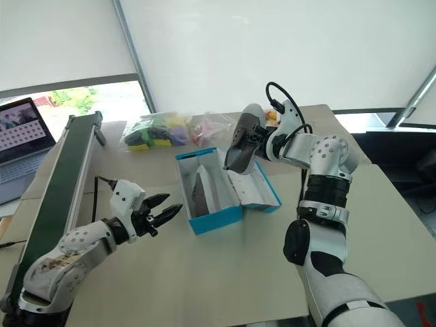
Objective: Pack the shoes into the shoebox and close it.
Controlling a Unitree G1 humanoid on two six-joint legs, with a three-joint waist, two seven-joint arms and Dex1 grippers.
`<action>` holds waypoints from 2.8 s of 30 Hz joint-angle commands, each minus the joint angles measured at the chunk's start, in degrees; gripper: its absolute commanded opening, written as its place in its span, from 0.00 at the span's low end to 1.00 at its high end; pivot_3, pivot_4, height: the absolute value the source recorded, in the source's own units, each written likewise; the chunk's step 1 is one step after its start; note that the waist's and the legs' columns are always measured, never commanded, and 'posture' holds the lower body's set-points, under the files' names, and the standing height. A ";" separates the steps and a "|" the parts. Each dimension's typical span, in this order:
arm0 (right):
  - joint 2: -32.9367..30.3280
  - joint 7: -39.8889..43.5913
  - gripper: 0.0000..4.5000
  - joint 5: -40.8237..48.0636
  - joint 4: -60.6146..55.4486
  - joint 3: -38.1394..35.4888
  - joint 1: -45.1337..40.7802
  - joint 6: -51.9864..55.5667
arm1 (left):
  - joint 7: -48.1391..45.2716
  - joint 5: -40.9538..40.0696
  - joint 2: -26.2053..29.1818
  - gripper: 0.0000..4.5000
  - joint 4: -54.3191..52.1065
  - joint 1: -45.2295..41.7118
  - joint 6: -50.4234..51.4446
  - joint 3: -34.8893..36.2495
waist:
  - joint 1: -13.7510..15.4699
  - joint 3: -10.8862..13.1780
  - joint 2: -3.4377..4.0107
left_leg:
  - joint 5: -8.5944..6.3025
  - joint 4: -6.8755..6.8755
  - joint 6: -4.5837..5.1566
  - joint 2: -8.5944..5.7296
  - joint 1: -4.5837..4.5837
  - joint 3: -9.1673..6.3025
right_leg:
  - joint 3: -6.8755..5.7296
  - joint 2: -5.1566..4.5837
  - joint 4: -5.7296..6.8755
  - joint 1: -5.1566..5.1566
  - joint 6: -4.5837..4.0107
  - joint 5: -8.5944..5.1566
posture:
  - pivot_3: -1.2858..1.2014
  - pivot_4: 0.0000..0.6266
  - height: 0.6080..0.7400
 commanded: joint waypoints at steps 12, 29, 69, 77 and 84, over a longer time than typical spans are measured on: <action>0.42 12.46 0.13 -7.35 7.75 17.35 -4.20 -1.29 | -14.33 -0.36 11.62 0.58 0.51 -8.05 -2.79 3.90 | -0.44 0.01 0.02 | 0.00 0.00 0.04 -0.15 0.54 -0.11 | -0.25 0.14 -0.31 0.04 -0.05 -0.01 | 0.52 0.24 0.29; 1.62 26.31 0.13 -13.36 20.31 23.63 -21.92 0.39 | -13.54 -1.31 3.92 0.58 5.43 -2.25 -6.91 9.69 | -1.45 0.04 0.08 | 0.01 -0.07 0.00 -0.25 0.50 -0.75 | -0.21 0.03 -0.13 -0.07 -0.06 0.01 | 0.52 0.24 0.29; 14.54 25.57 0.32 -30.39 44.31 27.73 -15.40 -28.74 | -9.52 -1.22 1.72 0.59 -2.18 3.95 -5.24 9.58 | -1.78 0.00 0.14 | 0.04 0.07 -0.09 -0.43 0.58 -1.36 | -0.18 0.06 0.53 -0.06 -0.08 0.08 | 0.52 0.24 0.29; 7.25 28.16 0.74 -26.32 36.05 20.30 -21.50 -23.60 | -9.80 -0.83 1.83 0.59 -0.11 1.14 -5.19 8.55 | -1.45 0.04 0.18 | 0.06 0.08 -0.13 -0.47 0.42 -1.49 | -0.19 0.05 0.53 -0.15 -0.08 0.08 | 0.52 0.24 0.29; -0.35 30.42 0.74 -15.50 6.35 13.36 -14.40 -3.48 | -11.58 -0.12 2.08 0.59 3.25 -2.73 -5.50 6.99 | -1.19 0.03 0.17 | 0.05 0.05 -0.12 -0.49 0.40 -1.68 | -0.23 0.04 0.54 -0.05 -0.08 0.08 | 0.52 0.24 0.29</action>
